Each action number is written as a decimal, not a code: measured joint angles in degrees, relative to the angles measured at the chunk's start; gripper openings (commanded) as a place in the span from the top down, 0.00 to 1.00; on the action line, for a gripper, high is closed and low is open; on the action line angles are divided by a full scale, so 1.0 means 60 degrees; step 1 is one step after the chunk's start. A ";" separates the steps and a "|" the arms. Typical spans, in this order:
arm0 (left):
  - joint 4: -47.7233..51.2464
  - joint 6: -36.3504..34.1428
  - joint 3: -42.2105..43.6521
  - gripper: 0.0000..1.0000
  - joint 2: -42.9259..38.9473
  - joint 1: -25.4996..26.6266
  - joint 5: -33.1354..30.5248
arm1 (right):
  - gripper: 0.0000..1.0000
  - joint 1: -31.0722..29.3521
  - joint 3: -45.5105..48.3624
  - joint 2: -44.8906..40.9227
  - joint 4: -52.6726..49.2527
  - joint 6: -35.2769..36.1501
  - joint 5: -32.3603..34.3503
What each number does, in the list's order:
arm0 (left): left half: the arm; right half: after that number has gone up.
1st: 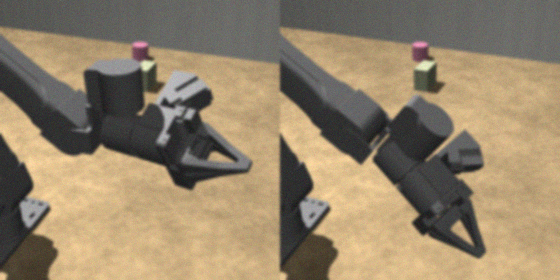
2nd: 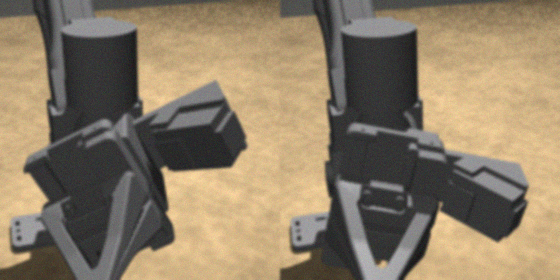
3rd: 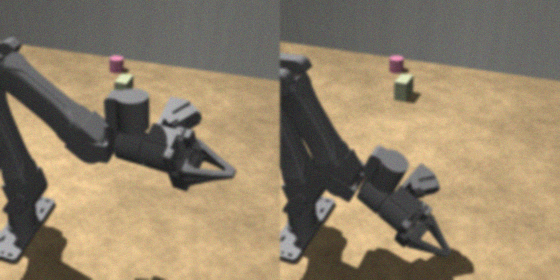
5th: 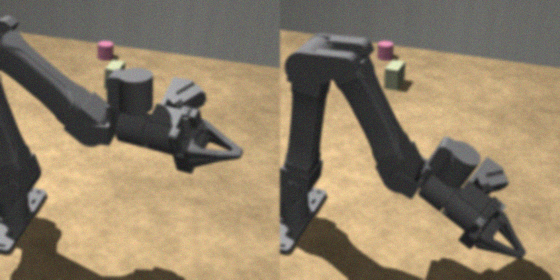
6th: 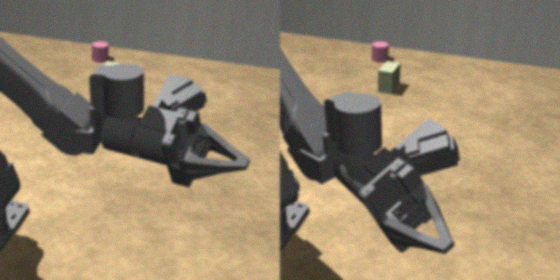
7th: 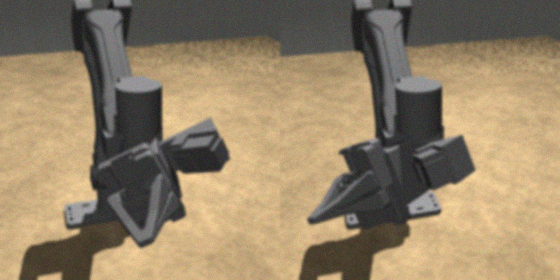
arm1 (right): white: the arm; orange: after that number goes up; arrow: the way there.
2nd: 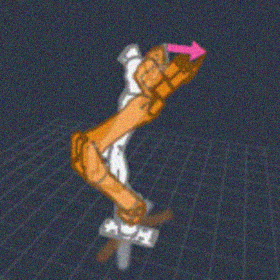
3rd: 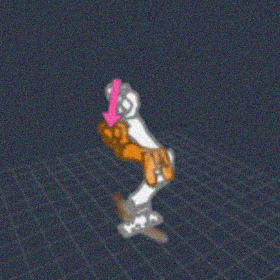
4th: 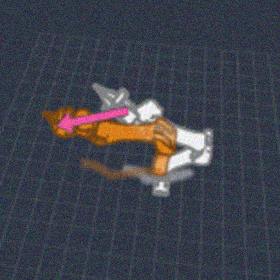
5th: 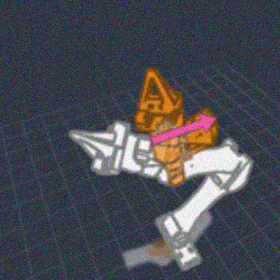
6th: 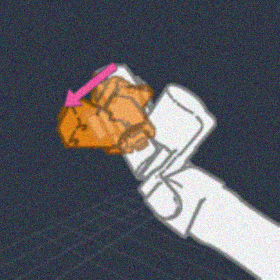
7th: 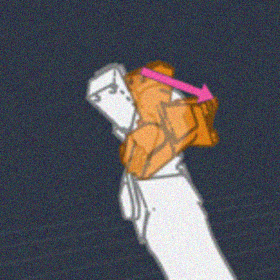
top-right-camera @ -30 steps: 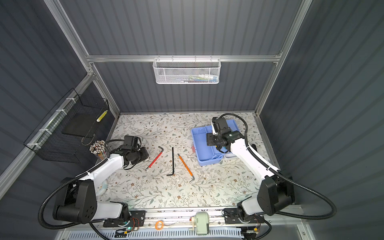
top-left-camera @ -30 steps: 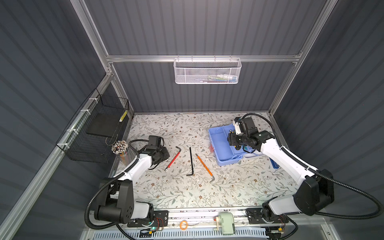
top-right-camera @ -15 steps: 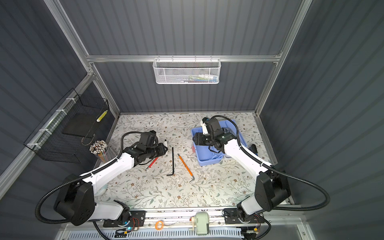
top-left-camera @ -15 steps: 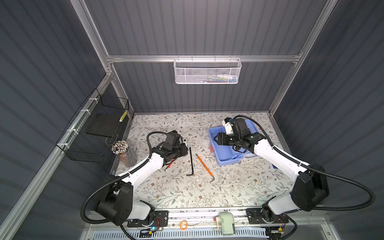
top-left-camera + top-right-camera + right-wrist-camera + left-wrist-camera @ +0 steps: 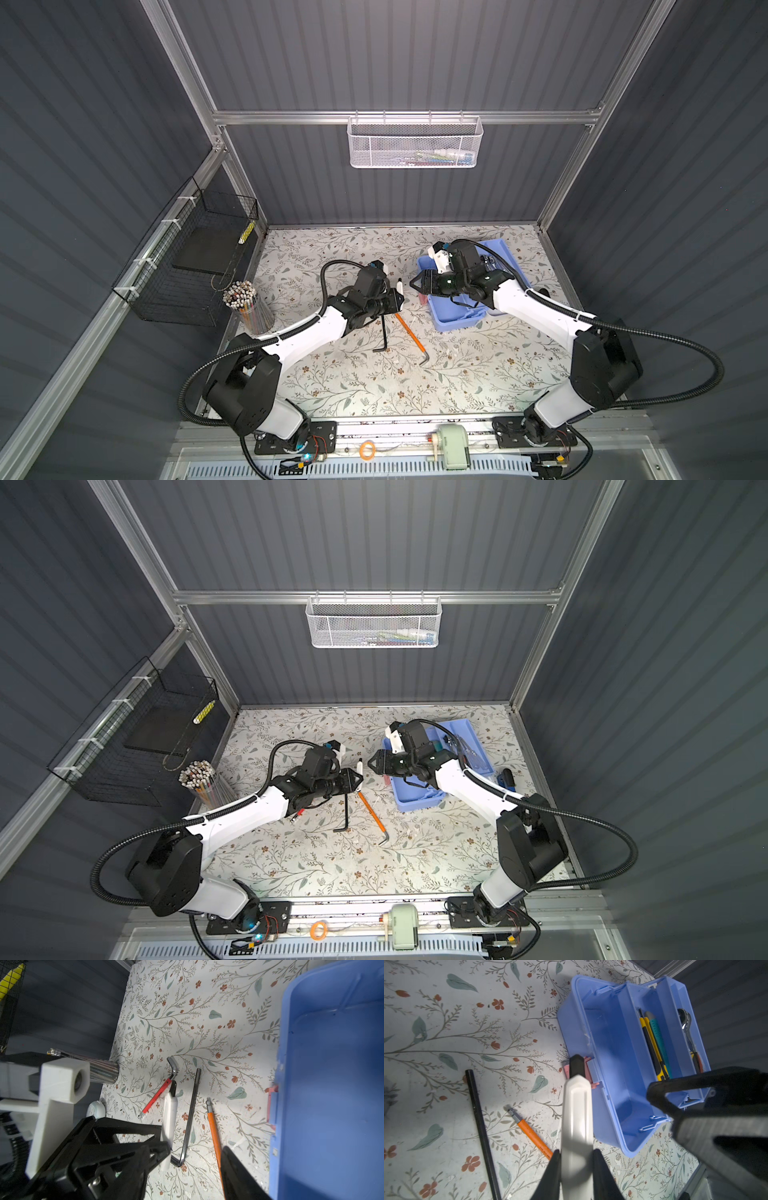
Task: Pack the tool kit
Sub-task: 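Carry the white-handled tool toward the right gripper, which grasps it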
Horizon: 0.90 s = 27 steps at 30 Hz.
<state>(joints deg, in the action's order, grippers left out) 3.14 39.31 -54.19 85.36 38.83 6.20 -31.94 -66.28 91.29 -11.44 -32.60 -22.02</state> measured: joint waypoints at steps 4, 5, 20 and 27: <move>-0.0313 0.0007 -0.0149 0.80 0.0120 0.0200 0.0087 | 0.46 -0.0098 -0.0007 0.0120 0.0124 -0.0131 -0.0135; -0.0372 0.0029 -0.0182 0.80 0.0138 0.0251 0.0095 | 0.47 -0.0117 -0.0011 0.0135 0.0168 -0.0157 -0.0157; -0.0827 0.0029 -0.0299 0.81 0.0255 0.0608 0.0270 | 0.64 -0.0138 -0.0011 0.0193 0.0448 -0.0488 -0.0189; -0.1067 0.0029 -0.0299 0.81 0.0255 0.0641 0.0412 | 0.75 -0.0109 -0.0011 0.0208 0.0557 -0.0532 -0.0135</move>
<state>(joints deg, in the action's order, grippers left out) -3.27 39.48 -55.99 86.89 42.68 8.67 -32.60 -66.35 92.53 -8.10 -35.79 -22.83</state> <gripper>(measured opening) 0.245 0.276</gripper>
